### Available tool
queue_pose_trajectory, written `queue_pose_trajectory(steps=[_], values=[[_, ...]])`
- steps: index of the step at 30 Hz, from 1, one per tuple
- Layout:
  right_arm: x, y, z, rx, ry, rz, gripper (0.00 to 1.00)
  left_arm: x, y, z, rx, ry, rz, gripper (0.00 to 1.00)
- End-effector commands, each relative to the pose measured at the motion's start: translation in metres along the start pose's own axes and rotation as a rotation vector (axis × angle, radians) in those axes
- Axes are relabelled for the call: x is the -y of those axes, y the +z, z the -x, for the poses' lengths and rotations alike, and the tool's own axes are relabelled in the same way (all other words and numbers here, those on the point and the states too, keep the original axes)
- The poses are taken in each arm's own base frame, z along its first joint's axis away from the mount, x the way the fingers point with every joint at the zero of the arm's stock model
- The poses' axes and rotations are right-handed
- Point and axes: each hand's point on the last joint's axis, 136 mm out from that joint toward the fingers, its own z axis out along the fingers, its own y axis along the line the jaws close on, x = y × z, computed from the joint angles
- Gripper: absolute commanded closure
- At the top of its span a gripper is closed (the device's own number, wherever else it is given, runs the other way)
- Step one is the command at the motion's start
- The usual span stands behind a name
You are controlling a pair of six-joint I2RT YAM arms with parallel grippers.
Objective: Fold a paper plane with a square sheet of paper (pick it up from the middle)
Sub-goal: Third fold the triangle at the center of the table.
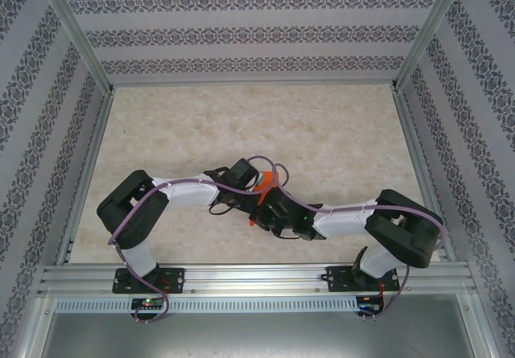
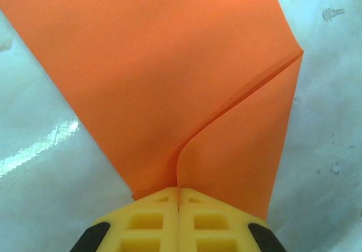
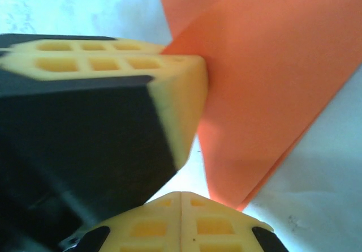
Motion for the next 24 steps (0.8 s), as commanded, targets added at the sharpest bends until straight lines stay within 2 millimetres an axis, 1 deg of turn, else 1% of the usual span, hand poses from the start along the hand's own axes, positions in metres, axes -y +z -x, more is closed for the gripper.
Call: queue_pose_trajectory(steps=[1, 4, 6, 10, 13, 15, 17, 22, 24], values=[[0.002, 0.008, -0.002, -0.005, 0.023, -0.001, 0.94, -0.022, 0.014, -0.037, -0.128, -0.024, 0.066, 1.00], [0.032, 0.009, -0.003, 0.006, 0.070, -0.077, 0.94, -0.022, 0.014, -0.037, -0.127, -0.024, 0.065, 1.00], [0.039, 0.008, -0.003, 0.007, 0.072, -0.097, 0.93, -0.022, 0.014, -0.038, -0.129, -0.026, 0.066, 1.00], [0.035, 0.005, -0.004, -0.003, 0.071, -0.088, 0.92, -0.023, 0.015, -0.039, -0.131, -0.026, 0.067, 1.00], [0.016, -0.003, 0.004, 0.020, 0.052, -0.015, 0.92, -0.023, 0.014, -0.040, -0.130, -0.027, 0.068, 1.00], [-0.001, -0.012, 0.012, 0.036, 0.027, 0.040, 0.91, -0.023, 0.013, -0.040, -0.129, -0.028, 0.065, 1.00], [-0.006, -0.018, 0.020, 0.046, 0.002, 0.037, 0.91, -0.023, 0.013, -0.041, -0.130, -0.026, 0.068, 1.00], [0.018, -0.019, 0.035, 0.062, 0.026, -0.032, 0.91, -0.024, 0.013, -0.040, -0.129, -0.030, 0.069, 1.00], [0.020, -0.019, 0.040, 0.059, 0.030, -0.024, 0.92, -0.023, 0.014, -0.039, -0.129, -0.029, 0.068, 1.00]])
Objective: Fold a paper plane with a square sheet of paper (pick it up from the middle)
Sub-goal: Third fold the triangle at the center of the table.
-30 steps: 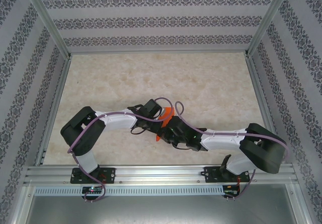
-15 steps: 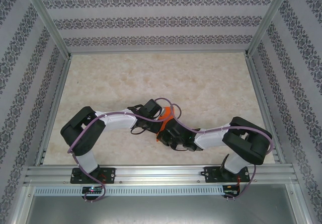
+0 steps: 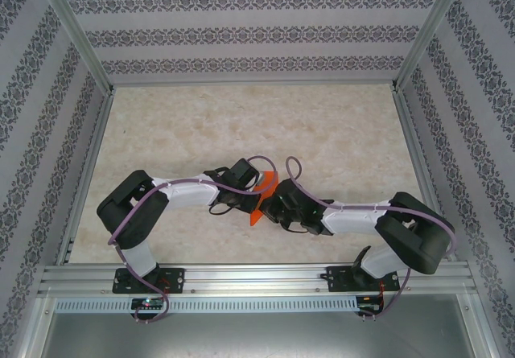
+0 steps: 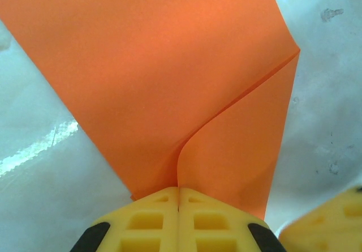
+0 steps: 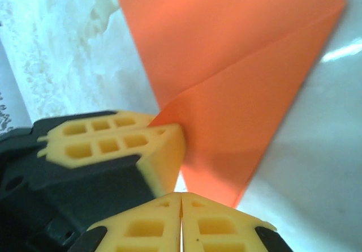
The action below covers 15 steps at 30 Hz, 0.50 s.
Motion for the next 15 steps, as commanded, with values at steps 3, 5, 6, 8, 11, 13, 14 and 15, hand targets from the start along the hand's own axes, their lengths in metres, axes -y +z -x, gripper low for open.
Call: queue_pose_trajectory(steps=[3, 5, 6, 8, 11, 13, 14, 15], values=[[0.004, 0.002, 0.006, -0.023, -0.039, 0.007, 0.92, -0.023, 0.014, -0.039, -0.131, -0.029, 0.069, 1.00], [-0.003, 0.002, 0.007, -0.029, -0.049, 0.023, 0.92, -0.023, 0.014, -0.040, -0.135, -0.027, 0.066, 1.00], [-0.007, 0.003, 0.008, -0.032, -0.055, 0.031, 0.92, -0.023, 0.014, -0.039, -0.135, -0.026, 0.068, 1.00], [-0.011, 0.008, 0.006, -0.053, -0.068, 0.027, 0.92, -0.023, 0.014, -0.039, -0.136, -0.026, 0.070, 1.00], [-0.006, 0.017, 0.005, -0.073, -0.077, 0.002, 0.92, -0.023, 0.015, -0.039, -0.137, -0.028, 0.069, 1.00], [0.010, 0.023, 0.006, -0.067, -0.051, -0.049, 0.93, -0.023, 0.015, -0.040, -0.139, -0.029, 0.069, 1.00], [0.020, 0.025, 0.006, -0.066, -0.036, -0.080, 0.93, -0.023, 0.015, -0.040, -0.140, -0.029, 0.068, 1.00], [0.031, 0.026, 0.005, -0.066, -0.020, -0.122, 0.94, -0.023, 0.015, -0.040, -0.141, -0.029, 0.071, 1.00]])
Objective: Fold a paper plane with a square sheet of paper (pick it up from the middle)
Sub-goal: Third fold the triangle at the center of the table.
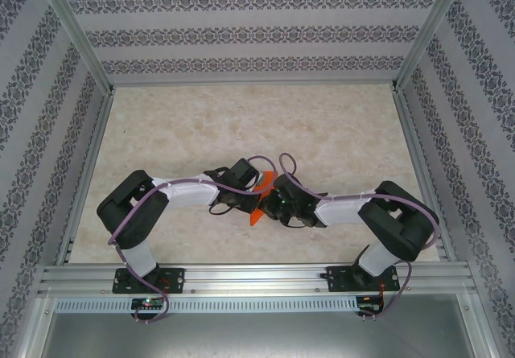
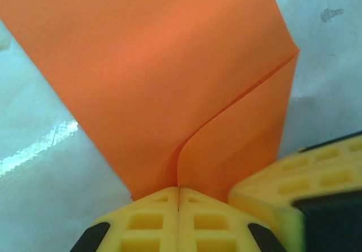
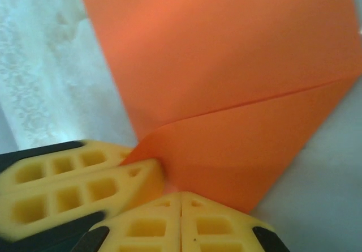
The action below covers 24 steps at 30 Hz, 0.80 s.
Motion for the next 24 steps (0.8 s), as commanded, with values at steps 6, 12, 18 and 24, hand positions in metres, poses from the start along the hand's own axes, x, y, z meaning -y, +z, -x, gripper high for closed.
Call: queue_pose_trajectory(steps=[6, 12, 18, 24], values=[[0.006, -0.006, 0.006, 0.020, -0.017, -0.040, 0.93, -0.025, 0.015, -0.040, -0.144, -0.023, 0.080, 1.00], [-0.021, -0.024, 0.028, 0.049, -0.058, 0.037, 0.92, -0.026, 0.014, -0.040, -0.144, -0.021, 0.086, 1.00], [-0.005, -0.014, 0.034, 0.027, -0.031, 0.026, 0.92, -0.024, 0.014, -0.037, -0.144, -0.019, 0.085, 1.00], [0.030, -0.002, 0.036, 0.010, 0.004, -0.083, 0.94, -0.025, 0.014, -0.039, -0.148, -0.020, 0.087, 1.00]])
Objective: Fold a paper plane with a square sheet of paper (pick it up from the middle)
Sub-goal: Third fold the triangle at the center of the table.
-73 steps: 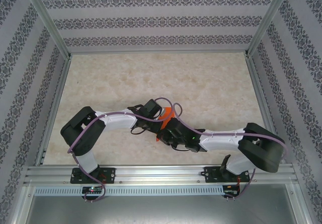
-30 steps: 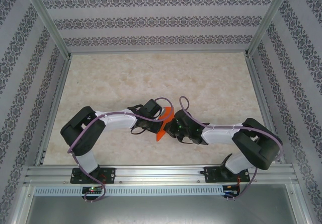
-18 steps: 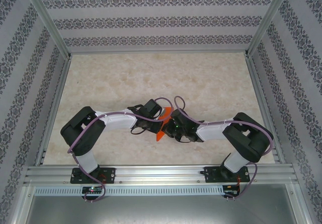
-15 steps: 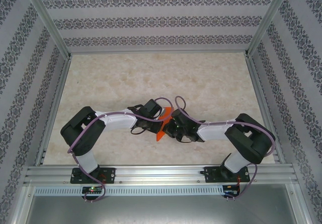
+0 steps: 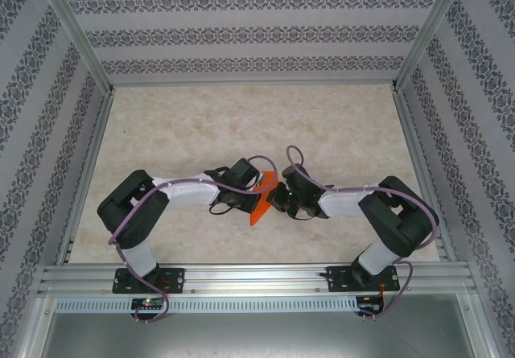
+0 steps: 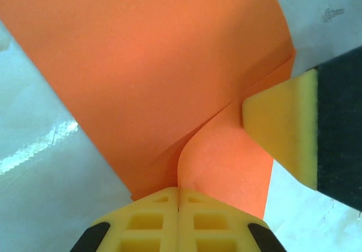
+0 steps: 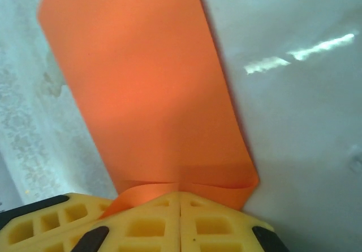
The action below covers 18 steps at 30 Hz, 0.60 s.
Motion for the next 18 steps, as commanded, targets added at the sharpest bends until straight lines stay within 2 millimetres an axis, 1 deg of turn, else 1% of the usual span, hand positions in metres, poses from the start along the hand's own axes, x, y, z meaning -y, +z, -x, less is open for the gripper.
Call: queue_pose_trajectory(steps=[1, 3, 6, 9, 11, 13, 16, 18], values=[[0.017, 0.005, -0.001, -0.025, -0.003, -0.061, 0.94, -0.025, 0.015, -0.040, -0.146, -0.019, 0.084, 1.00], [0.005, -0.002, 0.001, -0.019, -0.023, -0.037, 0.93, -0.026, 0.015, -0.040, -0.147, -0.018, 0.088, 1.00], [-0.014, -0.018, 0.012, 0.010, -0.048, 0.004, 0.93, -0.026, 0.014, -0.040, -0.149, -0.017, 0.092, 1.00], [-0.019, -0.028, 0.023, 0.033, -0.061, 0.022, 0.92, -0.027, 0.013, -0.041, -0.151, -0.016, 0.093, 1.00], [-0.017, -0.027, 0.027, 0.026, -0.061, 0.026, 0.92, -0.026, 0.013, -0.041, -0.151, -0.016, 0.091, 1.00], [-0.014, -0.022, 0.026, 0.005, -0.057, 0.026, 0.92, -0.025, 0.013, -0.040, -0.149, -0.018, 0.086, 1.00], [0.007, -0.010, 0.020, -0.013, -0.028, -0.022, 0.94, -0.022, 0.012, -0.036, -0.139, -0.020, 0.077, 1.00], [0.017, -0.004, 0.017, -0.009, 0.000, -0.019, 0.94, -0.022, 0.011, -0.035, -0.138, -0.020, 0.076, 1.00]])
